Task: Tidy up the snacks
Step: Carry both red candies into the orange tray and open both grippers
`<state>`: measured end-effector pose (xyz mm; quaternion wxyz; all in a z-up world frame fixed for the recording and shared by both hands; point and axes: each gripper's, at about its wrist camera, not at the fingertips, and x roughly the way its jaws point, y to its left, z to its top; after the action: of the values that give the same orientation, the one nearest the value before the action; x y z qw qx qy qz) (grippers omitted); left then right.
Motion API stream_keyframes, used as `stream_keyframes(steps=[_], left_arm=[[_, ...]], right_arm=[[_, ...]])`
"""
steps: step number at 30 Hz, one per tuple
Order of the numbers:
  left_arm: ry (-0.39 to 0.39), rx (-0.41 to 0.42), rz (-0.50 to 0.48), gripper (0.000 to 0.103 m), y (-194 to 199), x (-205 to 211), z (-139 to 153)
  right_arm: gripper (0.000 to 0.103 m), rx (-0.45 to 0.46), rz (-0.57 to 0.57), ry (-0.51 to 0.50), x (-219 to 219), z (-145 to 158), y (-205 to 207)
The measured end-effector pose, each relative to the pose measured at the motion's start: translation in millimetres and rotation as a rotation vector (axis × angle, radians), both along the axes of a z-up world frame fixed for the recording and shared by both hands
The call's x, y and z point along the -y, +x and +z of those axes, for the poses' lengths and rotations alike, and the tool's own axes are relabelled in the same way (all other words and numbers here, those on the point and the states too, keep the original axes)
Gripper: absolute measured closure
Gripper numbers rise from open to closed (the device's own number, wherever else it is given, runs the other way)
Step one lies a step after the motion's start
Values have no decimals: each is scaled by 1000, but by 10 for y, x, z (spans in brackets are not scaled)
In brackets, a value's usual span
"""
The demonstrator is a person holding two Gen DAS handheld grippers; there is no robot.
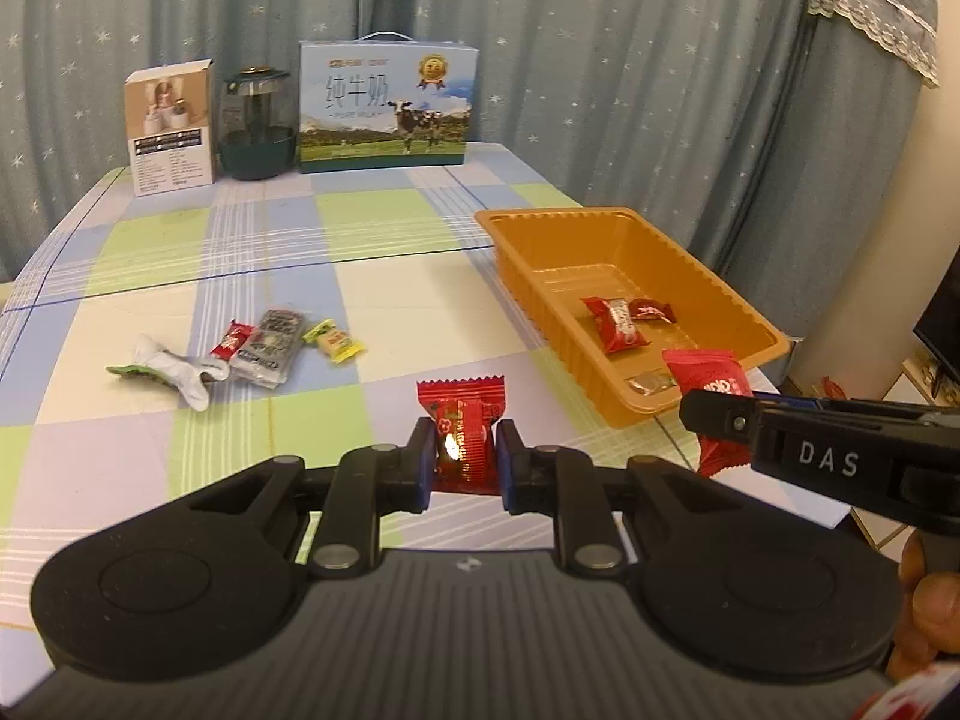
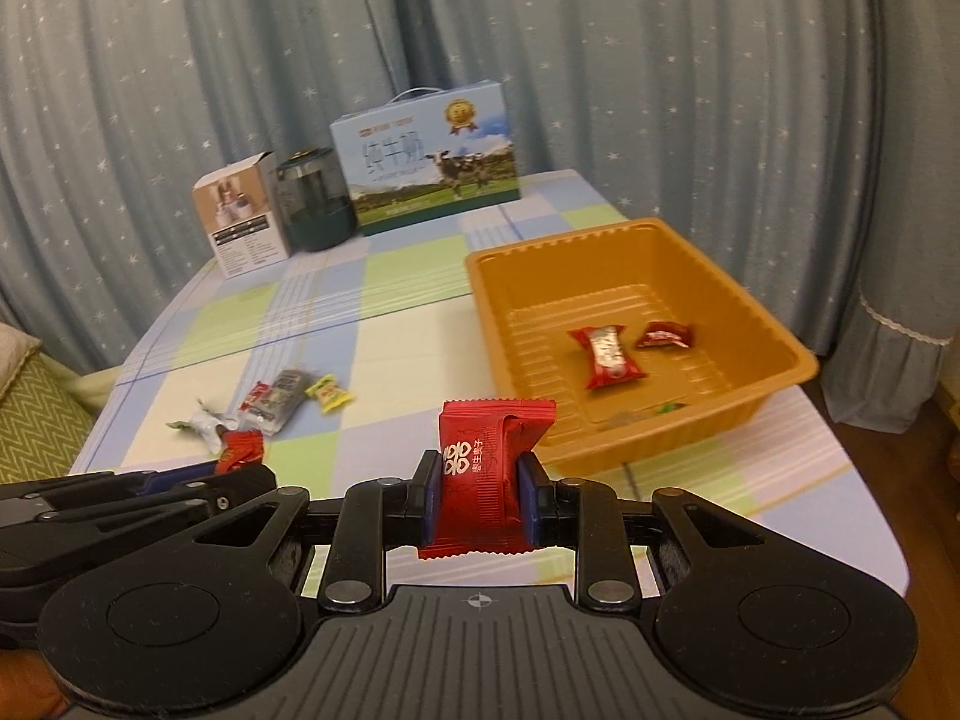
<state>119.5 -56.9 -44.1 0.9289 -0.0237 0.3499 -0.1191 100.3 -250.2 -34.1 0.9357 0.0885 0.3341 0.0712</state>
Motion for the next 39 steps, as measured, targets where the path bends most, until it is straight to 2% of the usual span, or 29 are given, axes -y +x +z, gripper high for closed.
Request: stream_keyframes(steps=[20, 31, 39], left_arm=[[-5, 14, -105, 84, 191, 458, 168], [0, 2, -165, 84, 568, 755, 115], [11, -3, -211, 84, 927, 1007, 1]], right_arm=[[76, -2, -92, -26, 496, 100, 34], [76, -30, -106, -75, 748, -32, 328], [76, -43, -108, -66, 950, -132, 692]])
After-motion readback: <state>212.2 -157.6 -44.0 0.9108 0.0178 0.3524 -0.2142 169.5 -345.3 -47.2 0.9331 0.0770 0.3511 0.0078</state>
